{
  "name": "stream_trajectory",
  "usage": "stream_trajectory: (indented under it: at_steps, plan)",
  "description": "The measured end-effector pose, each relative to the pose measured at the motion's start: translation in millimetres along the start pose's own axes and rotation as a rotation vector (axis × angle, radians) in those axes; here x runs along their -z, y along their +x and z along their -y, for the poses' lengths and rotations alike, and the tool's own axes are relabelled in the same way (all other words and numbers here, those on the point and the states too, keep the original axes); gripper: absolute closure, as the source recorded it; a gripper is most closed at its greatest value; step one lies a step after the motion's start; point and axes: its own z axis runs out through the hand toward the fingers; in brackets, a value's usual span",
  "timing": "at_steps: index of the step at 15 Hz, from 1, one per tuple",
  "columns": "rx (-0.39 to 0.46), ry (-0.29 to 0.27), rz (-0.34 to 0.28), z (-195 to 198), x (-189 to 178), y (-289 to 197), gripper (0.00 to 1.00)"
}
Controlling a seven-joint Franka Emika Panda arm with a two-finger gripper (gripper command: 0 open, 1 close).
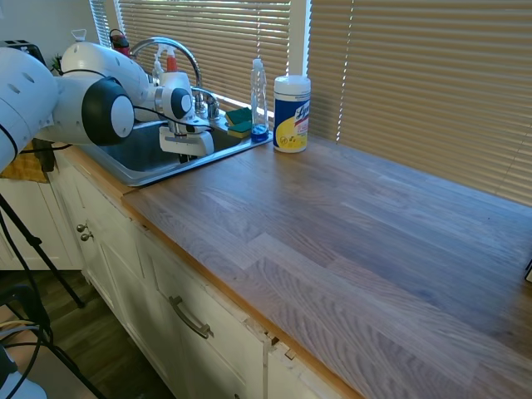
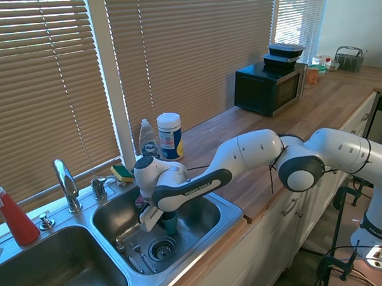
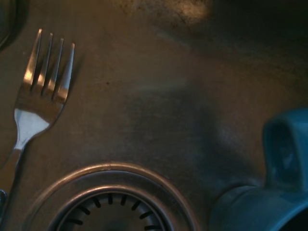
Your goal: Put the mug in the sink
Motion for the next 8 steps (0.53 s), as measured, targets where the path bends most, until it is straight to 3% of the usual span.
stream_trajectory:
  at_steps: [4, 8]
  plan:
    - [-0.016, 0.036, -0.019, -0.2, 30.4, 13.5, 0.00]
    - [-0.024, 0.072, -0.042, -4.7, 108.4, 19.5, 0.00]
